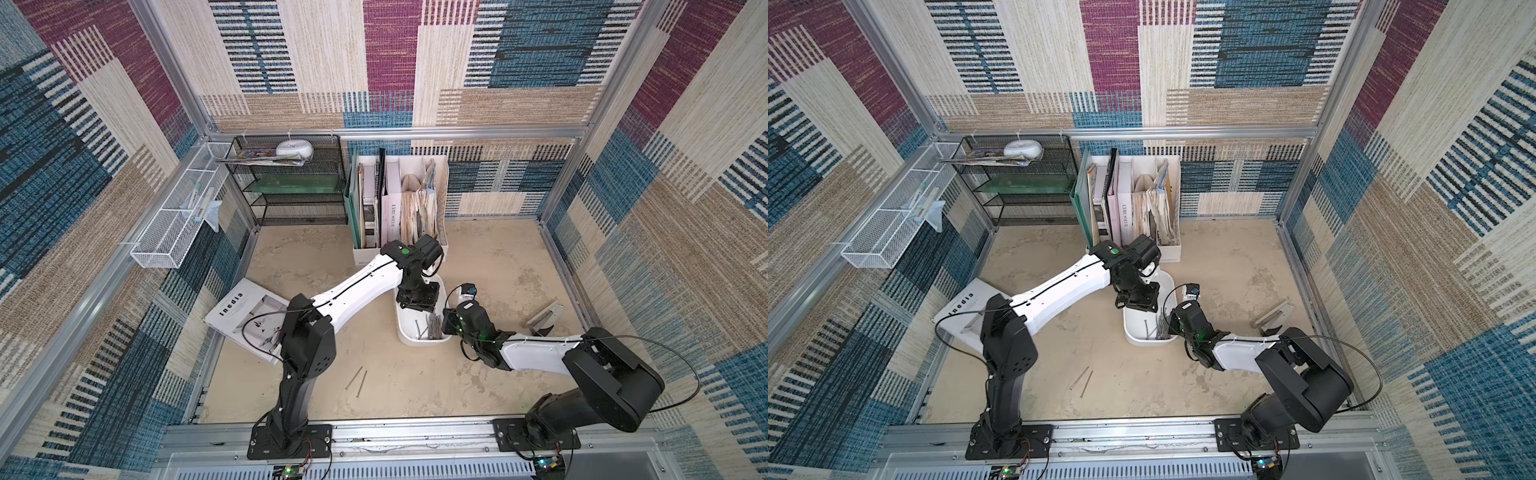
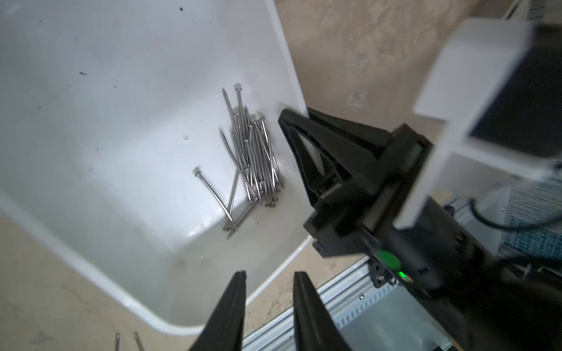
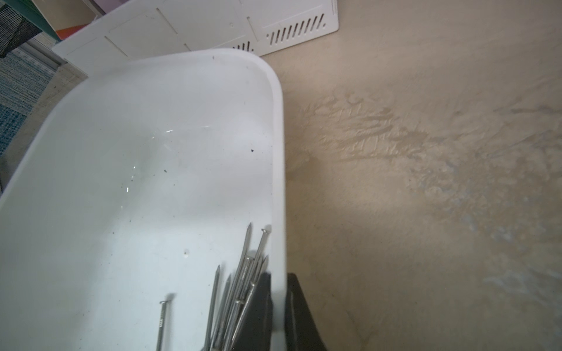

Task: Put the nails on the desktop into the storage box
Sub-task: Place the nail in the storage box, then pick up the nail from the center of the board.

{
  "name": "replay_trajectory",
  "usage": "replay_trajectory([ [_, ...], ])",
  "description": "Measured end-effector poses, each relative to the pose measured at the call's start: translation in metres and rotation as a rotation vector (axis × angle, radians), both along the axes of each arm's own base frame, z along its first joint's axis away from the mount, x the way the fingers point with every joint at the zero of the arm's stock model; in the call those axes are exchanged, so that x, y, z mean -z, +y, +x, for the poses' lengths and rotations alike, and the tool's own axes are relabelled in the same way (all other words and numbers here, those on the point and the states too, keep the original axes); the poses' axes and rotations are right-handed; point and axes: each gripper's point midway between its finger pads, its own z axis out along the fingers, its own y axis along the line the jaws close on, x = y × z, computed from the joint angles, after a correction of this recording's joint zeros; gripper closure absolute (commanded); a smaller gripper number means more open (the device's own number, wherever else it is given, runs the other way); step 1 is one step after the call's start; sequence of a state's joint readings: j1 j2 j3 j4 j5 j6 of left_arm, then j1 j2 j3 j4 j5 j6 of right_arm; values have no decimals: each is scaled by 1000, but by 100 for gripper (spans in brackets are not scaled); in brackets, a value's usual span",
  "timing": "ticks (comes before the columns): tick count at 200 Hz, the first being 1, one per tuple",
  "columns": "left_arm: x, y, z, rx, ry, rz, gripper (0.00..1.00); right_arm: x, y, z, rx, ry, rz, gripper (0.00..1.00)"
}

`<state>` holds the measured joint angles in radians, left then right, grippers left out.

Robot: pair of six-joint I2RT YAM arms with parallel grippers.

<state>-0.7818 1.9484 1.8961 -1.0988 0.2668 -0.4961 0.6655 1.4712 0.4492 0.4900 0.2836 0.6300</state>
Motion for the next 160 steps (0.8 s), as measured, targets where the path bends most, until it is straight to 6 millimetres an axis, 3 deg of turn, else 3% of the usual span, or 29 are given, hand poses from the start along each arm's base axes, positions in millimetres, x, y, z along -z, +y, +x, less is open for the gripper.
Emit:
replay_trajectory([
  [16,-37,20,-11,-29,-75,-44,64,0,0,0,0,1,0,100],
  [31,-41,43,-29,-51,-87,-39,64,0,0,1,0,1,-2,100],
  [45,-17,71,-51,-84,-52,26,64,0,1,1,-2,2,-3,100],
  [60,22,101,-82,-122,27,91,64,0,1,1,-2,1,-3,100],
  [79,67,125,-118,-166,125,140,64,-1,1,0,-3,2,-3,100],
  [92,85,133,-134,-189,161,158,64,0,0,0,-3,3,-5,100],
  [160,135,138,-144,-295,204,178,65,0,0,0,-3,4,-6,100],
])
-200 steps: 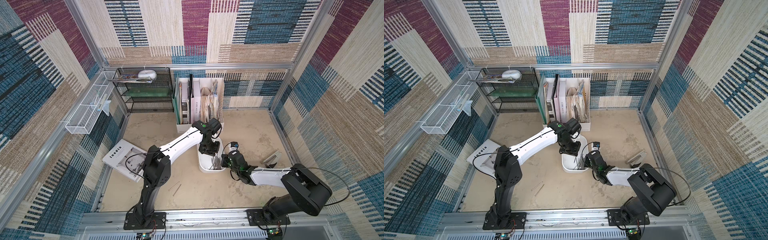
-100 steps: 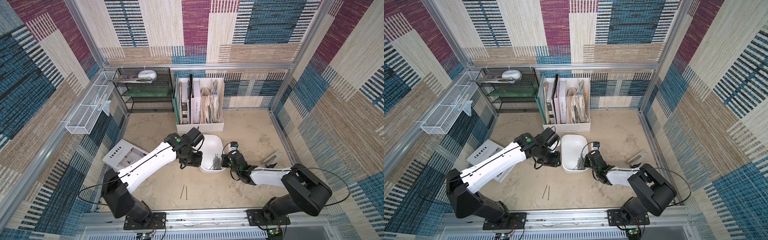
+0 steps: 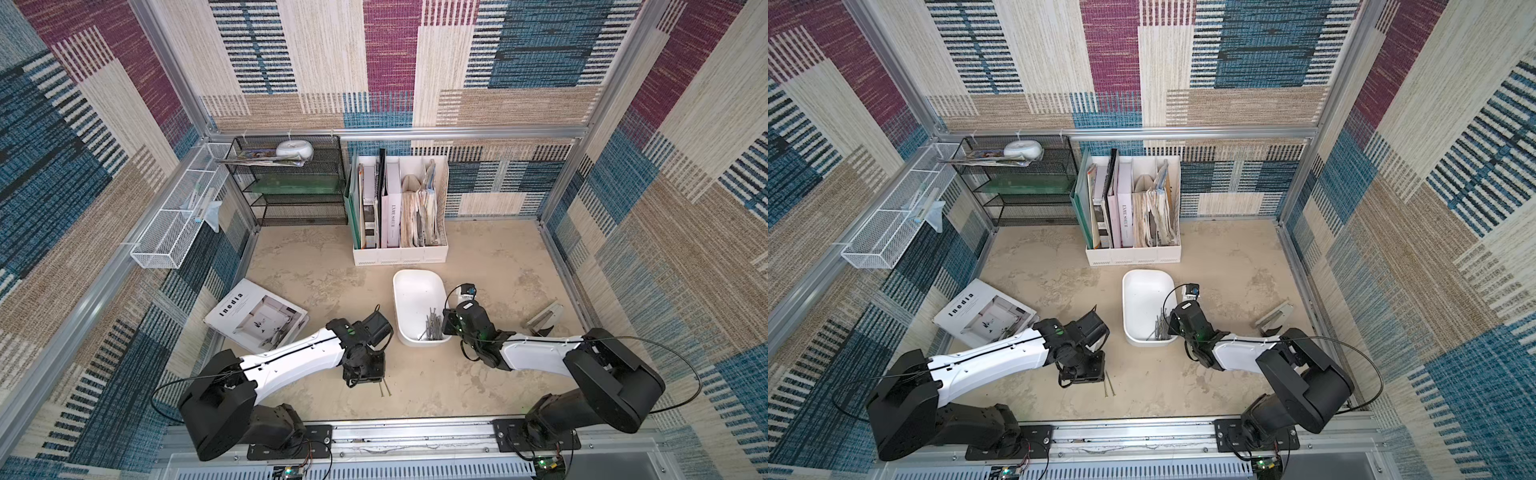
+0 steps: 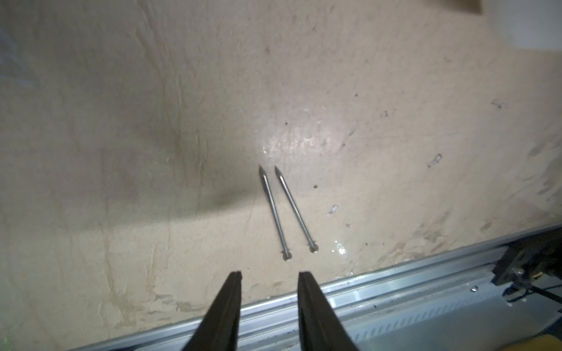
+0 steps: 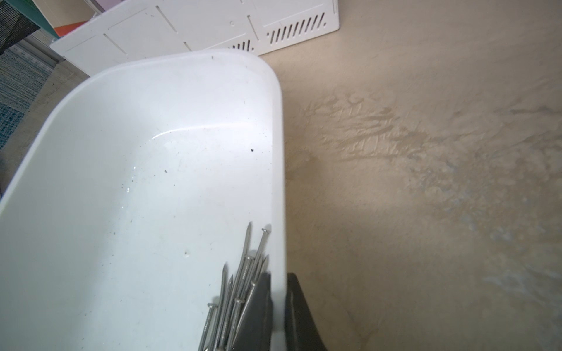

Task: Put the nails on the desktop into the storage box
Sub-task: Pick up the nail from the center of the board.

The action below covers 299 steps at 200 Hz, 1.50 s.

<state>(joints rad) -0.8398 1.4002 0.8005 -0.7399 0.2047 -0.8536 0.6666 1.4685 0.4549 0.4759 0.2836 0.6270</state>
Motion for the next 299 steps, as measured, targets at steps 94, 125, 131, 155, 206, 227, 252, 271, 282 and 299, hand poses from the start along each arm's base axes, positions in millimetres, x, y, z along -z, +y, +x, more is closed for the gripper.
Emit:
replay_trajectory([
  [94,21,-16,9,-46,-13,5,66,0,-1,-1,3,3,-5,100],
  [125,24,-16,8,-53,-6,11,68,1,-1,-1,3,3,-6,100],
  [131,26,-15,7,-52,-3,15,69,1,-1,-1,3,3,-6,100],
  [155,30,-15,7,-51,6,28,72,1,-1,-1,3,4,-7,100],
  [206,35,-14,5,-53,27,51,75,1,-1,-1,3,4,-7,100],
  [227,31,-17,7,-52,17,39,75,1,-2,-1,2,3,-9,100],
  [252,30,-17,7,-47,18,43,75,1,-2,0,3,2,-13,100],
  [271,34,-18,7,-40,39,59,80,1,-2,-1,2,2,-15,100],
  [282,37,-21,5,-34,57,57,87,1,-2,-1,1,2,-16,100],
  [299,38,-27,5,-29,67,23,91,0,-2,-1,-1,1,-18,100],
])
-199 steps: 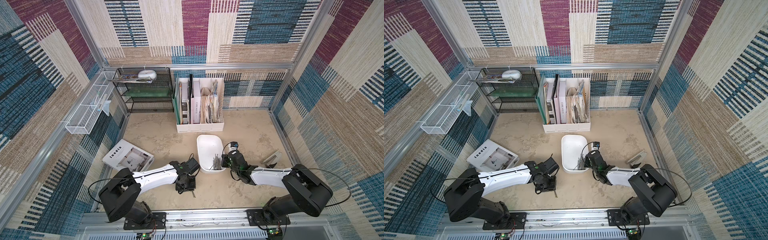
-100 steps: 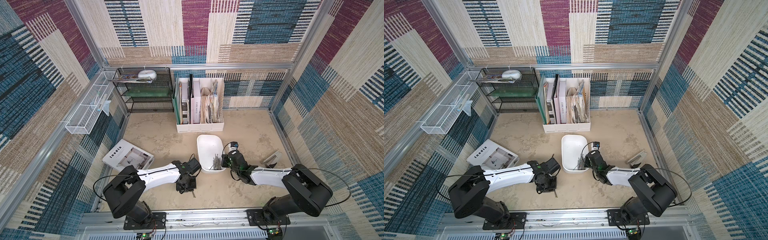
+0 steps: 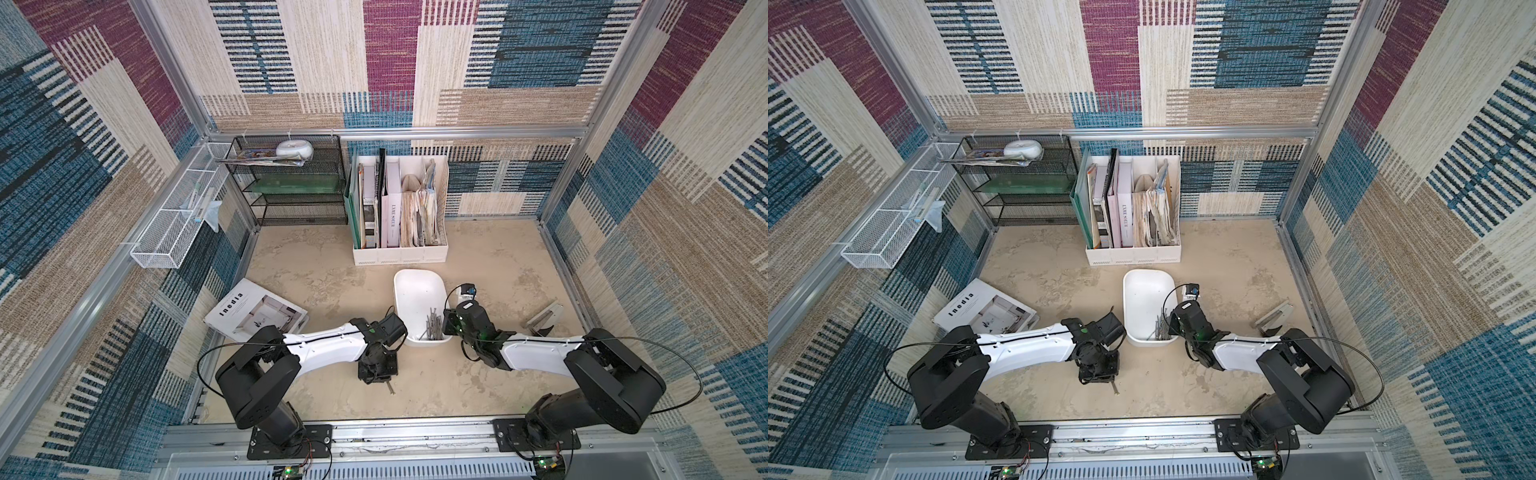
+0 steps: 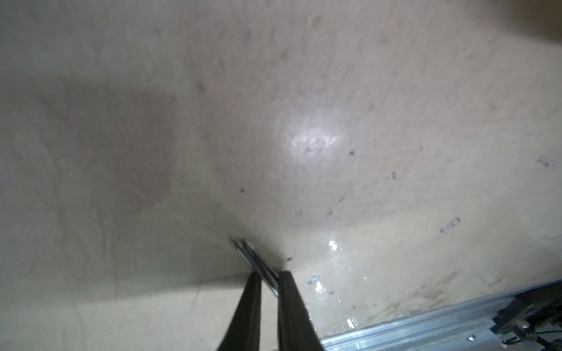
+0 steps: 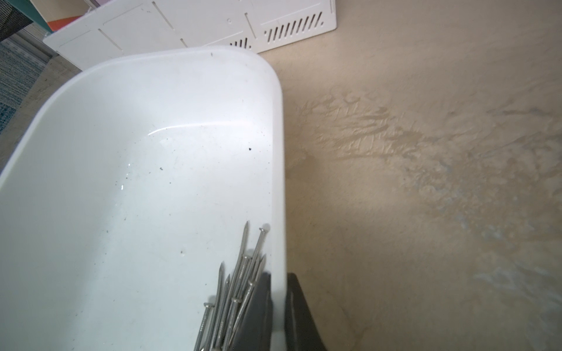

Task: Put the nails on the desktop into the storage box
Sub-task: Pick up the nail from the center of the board.

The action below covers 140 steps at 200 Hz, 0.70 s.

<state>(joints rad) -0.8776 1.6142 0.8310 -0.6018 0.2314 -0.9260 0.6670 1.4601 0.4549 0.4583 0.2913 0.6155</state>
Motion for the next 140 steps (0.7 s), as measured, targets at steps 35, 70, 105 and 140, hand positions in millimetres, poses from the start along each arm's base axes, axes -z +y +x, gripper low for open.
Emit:
replay_trajectory([
  [35,-9,2,3,-2,-47,-24,88,-2,0,0,-2,-3,-2,100],
  [70,-8,13,4,7,-56,43,93,0,0,0,0,-2,-5,100],
  [105,-8,13,3,6,-62,30,97,-1,0,0,0,-2,-4,100],
  [140,-32,15,11,1,-138,2,100,-1,0,0,0,-2,-3,100],
])
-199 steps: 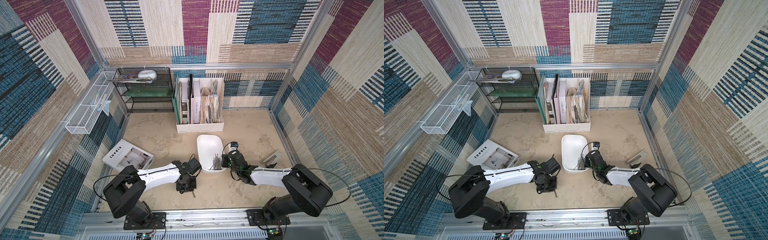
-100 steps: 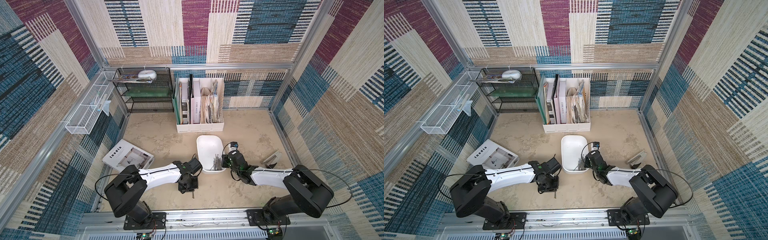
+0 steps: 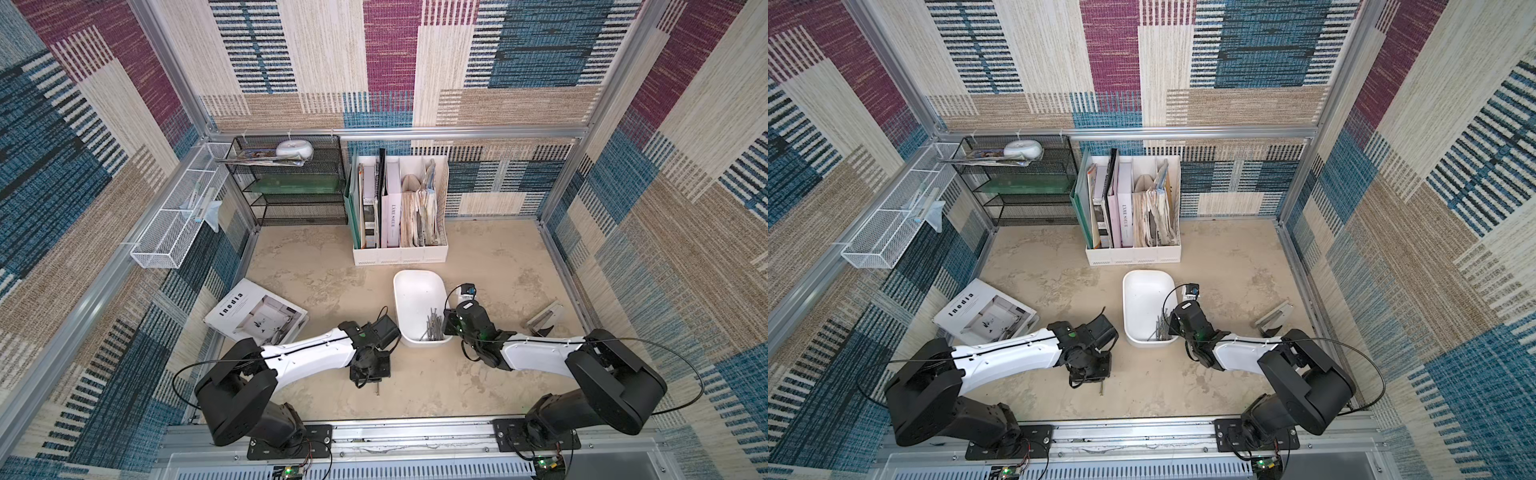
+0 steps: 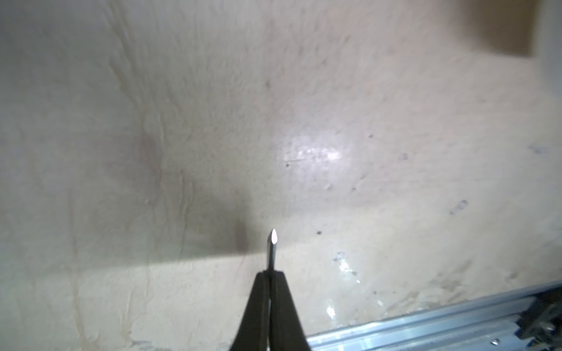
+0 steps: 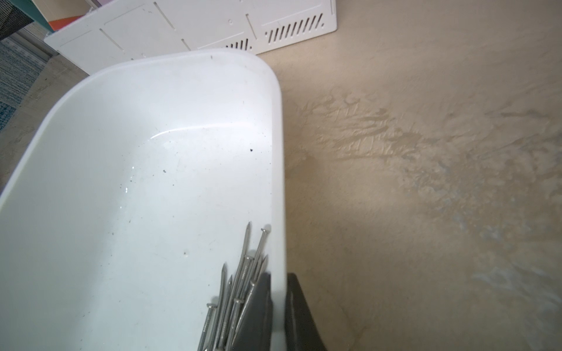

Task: Put the nails on the desktop into the storage box
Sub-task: Pick up the nail from the center of the board.

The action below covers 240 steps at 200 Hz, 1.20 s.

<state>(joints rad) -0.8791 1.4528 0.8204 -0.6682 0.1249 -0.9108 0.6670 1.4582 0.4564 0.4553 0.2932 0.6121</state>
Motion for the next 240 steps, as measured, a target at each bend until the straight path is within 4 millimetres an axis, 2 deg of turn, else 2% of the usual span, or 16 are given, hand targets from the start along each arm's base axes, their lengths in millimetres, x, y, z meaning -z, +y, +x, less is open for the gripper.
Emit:
replay_trajectory([
  [26,-22,-3,8,-1,-60,-39,100,1,0,0,1,1,-2,100],
  [61,-33,-4,9,8,-77,-55,100,1,0,1,2,0,0,100],
  [89,-31,-5,10,23,-72,-42,100,1,0,1,2,1,1,100],
  [128,-8,5,9,31,-28,19,100,2,1,0,0,2,2,100],
  [160,0,12,18,11,-26,33,98,3,1,0,-1,3,1,100],
  [215,-2,16,28,20,-51,25,100,3,1,1,0,2,4,100],
  [240,-24,11,33,22,-80,-7,100,3,2,2,-1,2,5,100],
])
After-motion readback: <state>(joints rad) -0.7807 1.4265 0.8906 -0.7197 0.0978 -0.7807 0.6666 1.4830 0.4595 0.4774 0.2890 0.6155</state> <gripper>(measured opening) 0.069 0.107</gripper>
